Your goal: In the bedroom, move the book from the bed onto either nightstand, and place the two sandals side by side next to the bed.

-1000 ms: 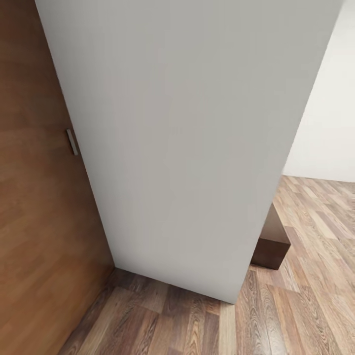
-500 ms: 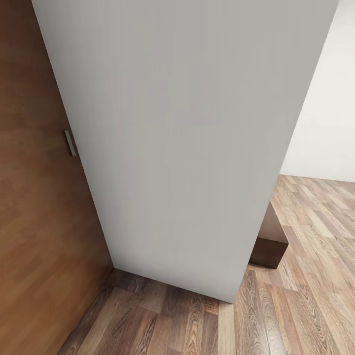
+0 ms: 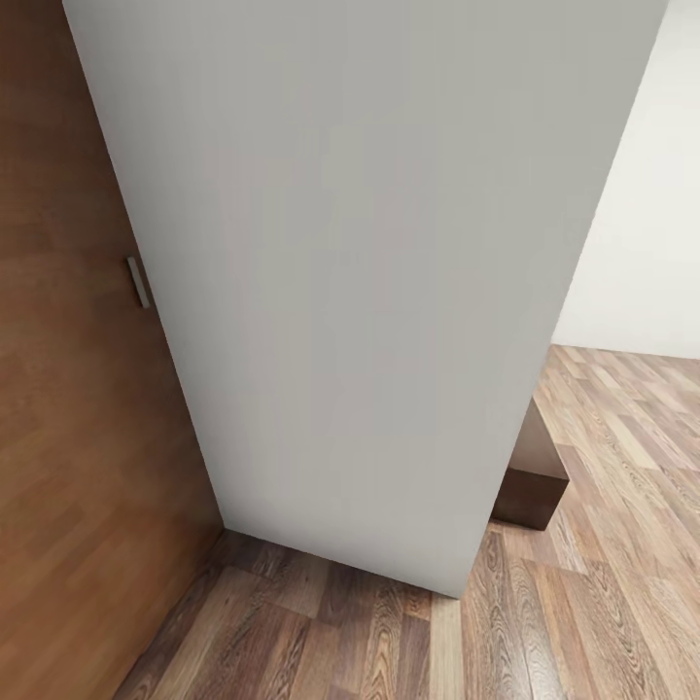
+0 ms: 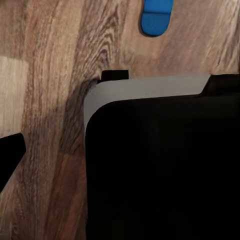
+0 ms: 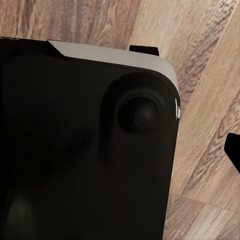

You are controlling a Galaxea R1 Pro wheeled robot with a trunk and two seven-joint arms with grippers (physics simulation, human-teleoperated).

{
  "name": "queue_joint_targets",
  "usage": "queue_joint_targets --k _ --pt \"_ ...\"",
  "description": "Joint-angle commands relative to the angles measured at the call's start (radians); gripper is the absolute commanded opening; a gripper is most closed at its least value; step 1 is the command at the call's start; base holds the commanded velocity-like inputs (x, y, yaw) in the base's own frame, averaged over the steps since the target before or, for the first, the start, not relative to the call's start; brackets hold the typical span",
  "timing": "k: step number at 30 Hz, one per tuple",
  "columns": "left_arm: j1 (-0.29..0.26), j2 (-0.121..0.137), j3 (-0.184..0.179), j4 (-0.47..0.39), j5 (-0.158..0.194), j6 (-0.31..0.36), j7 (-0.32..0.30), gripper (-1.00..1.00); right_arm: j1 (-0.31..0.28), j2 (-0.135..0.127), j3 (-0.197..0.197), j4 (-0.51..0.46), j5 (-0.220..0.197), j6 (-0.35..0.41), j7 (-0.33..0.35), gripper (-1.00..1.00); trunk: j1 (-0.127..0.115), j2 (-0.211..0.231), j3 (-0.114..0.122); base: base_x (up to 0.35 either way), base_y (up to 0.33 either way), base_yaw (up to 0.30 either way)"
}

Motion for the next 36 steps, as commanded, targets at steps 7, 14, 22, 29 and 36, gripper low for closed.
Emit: queue_joint_targets --k 7,14,22,29,36 --pt "-0.124 0.001 0.002 -0.014 0.0 0.124 0.002 1.0 -0.001 0.0 0.006 0.001 0.002 -0.003 -0.001 1.0 0.0 0.0 -0.001 0.0 0.0 0.0" --pt "-0.202 -0.003 0.003 -0.025 -0.005 0.201 0.002 1.0 -0.001 0.001 0.006 0.0 0.002 -0.004 -0.001 1.0 0.0 0.0 -0.001 0.0 0.0 0.0" --pt "-0.262 -0.024 0.002 -0.031 -0.007 0.266 0.004 1.0 -0.001 -0.001 0.006 -0.001 0.002 -0.005 -0.002 1.0 0.0 0.0 -0.001 0.0 0.0 0.0" --pt "-0.274 -0.05 0.0 -0.031 -0.009 0.283 0.012 1.0 -0.001 -0.008 0.004 -0.031 0.001 -0.018 -0.003 1.0 0.0 0.0 -0.001 0.0 0.0 0.0" --pt "-0.277 -0.055 0.0 -0.031 -0.009 0.283 0.018 1.0 -0.019 -0.039 -0.001 -0.068 -0.002 -0.023 -0.074 1.0 0.0 0.0 -0.001 0.0 0.0 0.0"
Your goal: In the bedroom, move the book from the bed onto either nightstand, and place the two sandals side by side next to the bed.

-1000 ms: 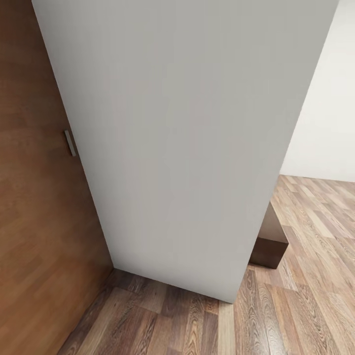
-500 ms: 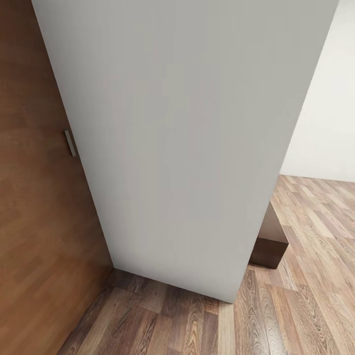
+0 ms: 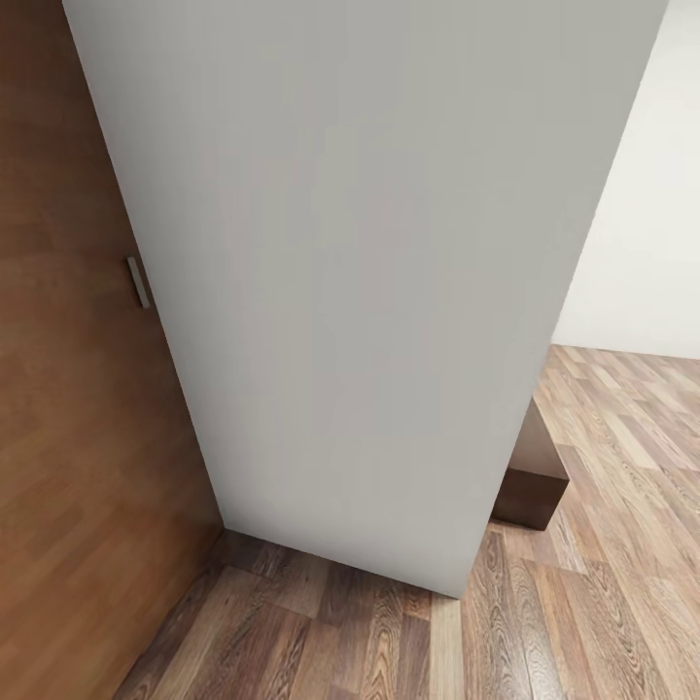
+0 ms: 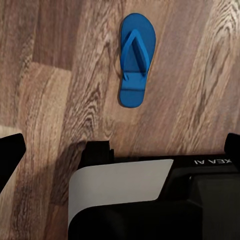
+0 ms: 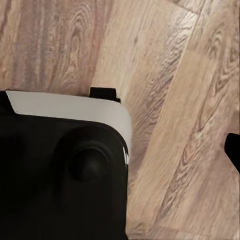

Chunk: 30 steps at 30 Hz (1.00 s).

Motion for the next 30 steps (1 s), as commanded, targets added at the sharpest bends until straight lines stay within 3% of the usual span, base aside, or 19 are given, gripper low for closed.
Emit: queue_joint_targets --k 1,5,10,19,30 --pt "0.0 0.0 0.0 -0.002 -0.001 0.006 0.001 1.0 -0.009 -0.005 0.006 -0.001 0.0 -0.002 -0.029 1.0 0.0 0.0 -0.001 0.0 0.0 0.0" --pt "0.0 -0.001 0.0 -0.003 0.002 0.003 0.002 1.0 -0.045 -0.015 0.005 -0.004 0.0 -0.001 -0.113 1.0 0.0 0.0 -0.001 0.0 0.0 0.0" --pt "-0.002 0.0 -0.001 -0.024 0.004 -0.001 0.002 1.0 -0.073 -0.021 0.007 -0.008 0.002 -0.001 -0.16 1.0 0.0 0.0 -0.001 0.0 0.0 0.0" --pt "-0.031 0.005 -0.003 -0.088 0.004 -0.006 0.0 1.0 -0.12 -0.051 0.009 -0.005 0.0 -0.002 -0.176 1.0 0.0 0.0 -0.001 0.0 0.0 0.0" --pt "-0.052 0.007 -0.005 -0.092 0.002 -0.079 -0.003 1.0 -0.125 -0.049 0.016 -0.004 0.003 -0.005 -0.174 1.0 0.0 0.0 -0.001 0.0 0.0 0.0"
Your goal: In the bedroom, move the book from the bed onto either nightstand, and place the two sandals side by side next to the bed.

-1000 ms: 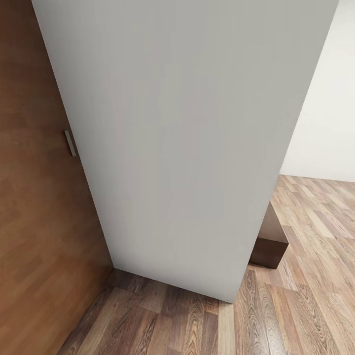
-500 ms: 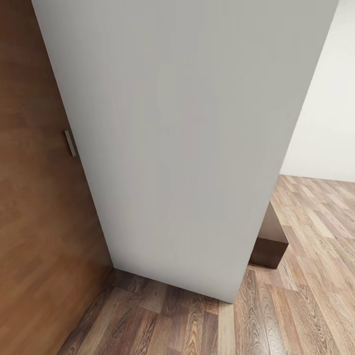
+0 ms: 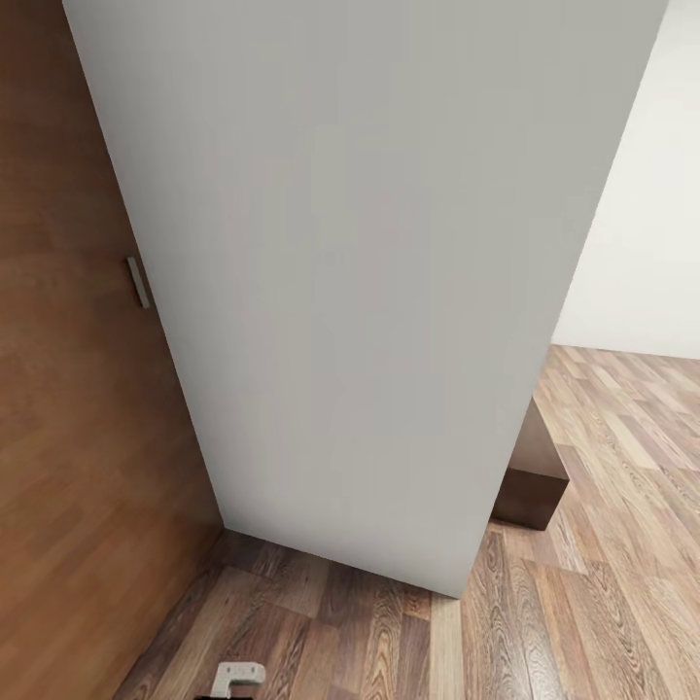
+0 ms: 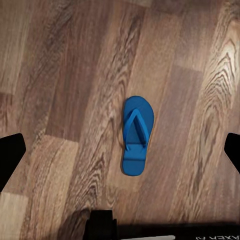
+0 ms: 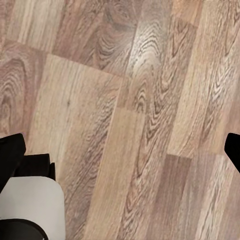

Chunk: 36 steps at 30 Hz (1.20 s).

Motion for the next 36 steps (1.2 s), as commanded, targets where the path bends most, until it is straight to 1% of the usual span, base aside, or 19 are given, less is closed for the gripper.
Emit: queue_joint_targets --k 1,7,15,24,36 --pt "0.0 0.0 -0.001 -0.002 -0.001 0.0 0.001 1.0 -0.001 0.0 0.007 0.001 0.001 -0.001 -0.006 1.0 0.0 0.0 -0.001 0.0 0.0 0.0" --pt "-0.002 0.001 -0.001 0.001 -0.002 -0.021 -0.002 1.0 -0.001 0.001 0.008 0.001 0.001 -0.001 -0.005 1.0 0.0 0.0 -0.001 0.0 0.014 0.0" --pt "-0.002 0.002 -0.002 0.004 -0.003 -0.045 -0.006 1.0 -0.001 0.002 0.007 0.001 0.0 -0.001 -0.005 1.0 0.0 0.0 -0.001 0.0 0.134 0.0" --pt "-0.002 0.002 -0.003 0.004 -0.002 -0.067 -0.006 1.0 -0.001 0.002 0.008 0.001 0.0 -0.001 -0.005 1.0 0.0 0.0 -0.001 0.0 0.042 0.0" --pt "-0.002 0.002 -0.003 0.004 -0.002 -0.076 -0.009 1.0 -0.001 0.002 0.008 0.002 0.0 -0.001 -0.005 1.0 0.0 0.0 -0.001 0.0 0.033 0.0"
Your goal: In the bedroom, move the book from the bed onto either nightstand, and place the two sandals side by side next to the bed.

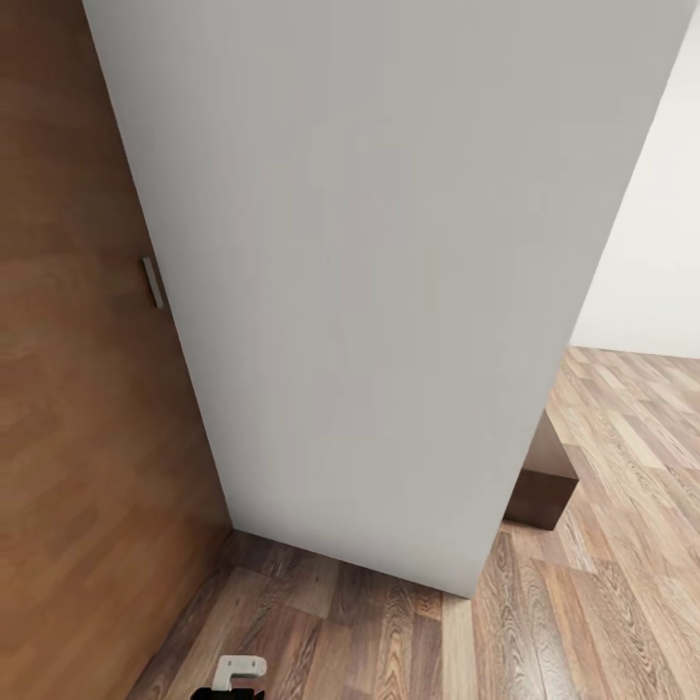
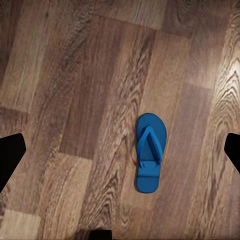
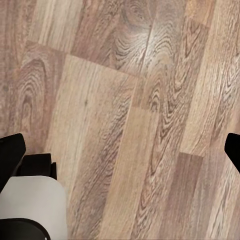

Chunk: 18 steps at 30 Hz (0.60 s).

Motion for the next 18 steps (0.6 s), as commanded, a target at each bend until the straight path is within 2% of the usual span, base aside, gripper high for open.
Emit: queue_joint_targets --k 1,11,15,18 --pt "0.0 0.0 -0.001 0.0 -0.001 0.0 -0.001 1.0 -0.001 0.0 0.007 0.001 0.001 -0.001 -0.006 1.0 0.0 0.0 -0.001 0.0 0.113 0.0" --pt "0.0 -0.001 -0.005 -0.001 -0.003 0.005 -0.02 1.0 -0.001 -0.001 0.006 0.002 0.001 -0.001 -0.006 1.0 0.0 0.0 -0.001 0.0 0.037 0.0" --pt "-0.002 -0.005 -0.007 -0.004 -0.004 0.036 -0.026 1.0 -0.001 -0.002 0.006 0.001 0.001 -0.001 -0.006 1.0 0.0 0.0 -0.001 0.0 0.006 0.0" --pt "-0.009 -0.008 -0.006 -0.01 -0.003 0.087 -0.028 1.0 -0.001 -0.002 0.006 0.001 0.002 -0.001 -0.006 1.0 0.0 0.0 -0.001 0.0 0.003 0.0"
